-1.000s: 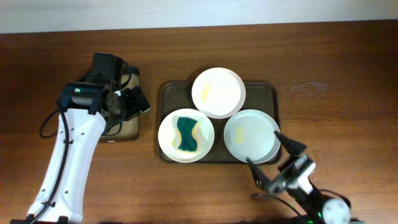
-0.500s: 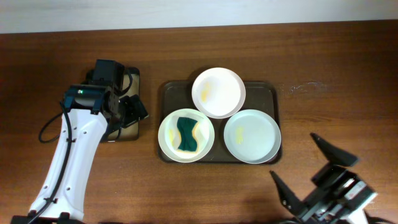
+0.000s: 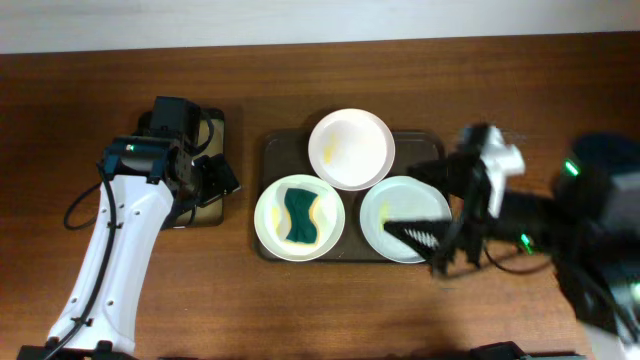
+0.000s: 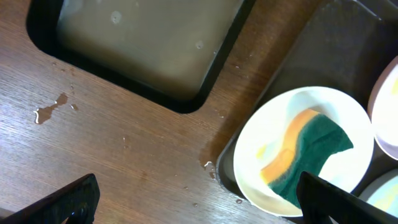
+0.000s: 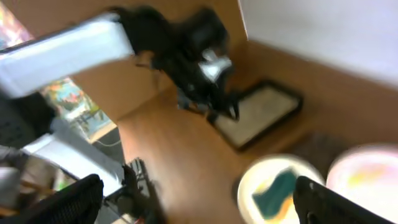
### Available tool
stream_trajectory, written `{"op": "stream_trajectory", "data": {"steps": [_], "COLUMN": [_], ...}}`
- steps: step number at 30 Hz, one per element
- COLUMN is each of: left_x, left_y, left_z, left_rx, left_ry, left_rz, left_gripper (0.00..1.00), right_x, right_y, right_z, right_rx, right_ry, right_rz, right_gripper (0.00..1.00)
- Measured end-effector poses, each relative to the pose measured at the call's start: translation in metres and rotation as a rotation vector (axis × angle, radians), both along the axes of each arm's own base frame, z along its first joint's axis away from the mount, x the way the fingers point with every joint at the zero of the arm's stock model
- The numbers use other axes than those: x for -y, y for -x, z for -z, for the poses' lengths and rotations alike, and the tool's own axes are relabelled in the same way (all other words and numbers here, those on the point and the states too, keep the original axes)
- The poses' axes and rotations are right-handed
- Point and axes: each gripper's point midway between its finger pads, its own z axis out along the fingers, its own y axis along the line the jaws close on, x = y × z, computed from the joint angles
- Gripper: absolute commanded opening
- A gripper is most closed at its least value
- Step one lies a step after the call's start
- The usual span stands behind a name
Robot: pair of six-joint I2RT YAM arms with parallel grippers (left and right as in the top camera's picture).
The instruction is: Clean dirty plates on tray and stack at the side
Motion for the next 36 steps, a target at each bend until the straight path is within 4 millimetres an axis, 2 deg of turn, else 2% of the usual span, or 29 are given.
{"op": "stream_trajectory", "data": {"steps": [3, 6, 7, 9, 10, 11, 12, 15, 16, 20, 21, 27, 33, 36], "left_x": [0.001, 0.001, 0.001, 0.001, 0.001, 0.001, 0.001, 0.001, 0.001, 0.001, 0.001, 0.001, 0.002, 0.002], "left_y": [0.0, 0.0, -0.001, -0.001, -0.001, -0.001, -0.001, -0.001, -0.001, -0.001, -0.001, -0.001, -0.001, -0.001], "left_z": [0.0, 0.0, 0.0, 0.0, 0.0, 0.0, 0.0, 0.0, 0.0, 0.0, 0.0, 0.0, 0.0, 0.0], "left_rx": [-0.001, 0.001, 0.003, 0.003, 0.003, 0.003, 0.003, 0.002, 0.003, 0.003, 0.003, 0.004, 0.006, 0.006], "left_ry": [0.004, 0.005, 0.005, 0.005, 0.006, 0.007, 0.008, 0.008, 0.008, 0.008, 0.008, 0.008, 0.009, 0.009], "left_rz": [0.001, 0.001, 0.001, 0.001, 0.001, 0.001, 0.002, 0.002, 0.002, 0.002, 0.002, 0.002, 0.002, 0.002], "left_gripper": [1.0, 0.99, 0.99, 1.0, 0.99, 0.99, 0.99, 0.99, 1.0, 0.99, 0.99, 0.99, 0.99, 0.99], "right_x": [0.002, 0.009, 0.01, 0.001, -0.01, -0.018, -0.025, -0.038, -0.039, -0.045, -0.048, -0.048, -0.048, -0.049], "right_y": [-0.027, -0.056, -0.063, -0.075, -0.083, -0.088, -0.094, -0.108, -0.115, -0.128, -0.13, -0.13, -0.129, -0.132], "right_z": [0.046, 0.103, 0.116, 0.137, 0.148, 0.159, 0.17, 0.206, 0.228, 0.282, 0.302, 0.339, 0.36, 0.368], "right_rx": [-0.191, -0.352, -0.377, -0.4, -0.399, -0.403, -0.41, -0.455, -0.495, -0.59, -0.625, -0.691, -0.735, -0.751], "right_ry": [0.121, 0.33, 0.383, 0.461, 0.491, 0.519, 0.547, 0.615, 0.652, 0.724, 0.746, 0.801, 0.827, 0.82], "right_rz": [0.116, 0.325, 0.374, 0.42, 0.426, 0.43, 0.431, 0.441, 0.459, 0.477, 0.471, 0.462, 0.47, 0.488], "right_gripper": [0.98, 0.99, 1.0, 0.75, 0.56, 0.48, 0.45, 0.48, 0.48, 0.48, 0.48, 0.46, 0.45, 0.39]}}
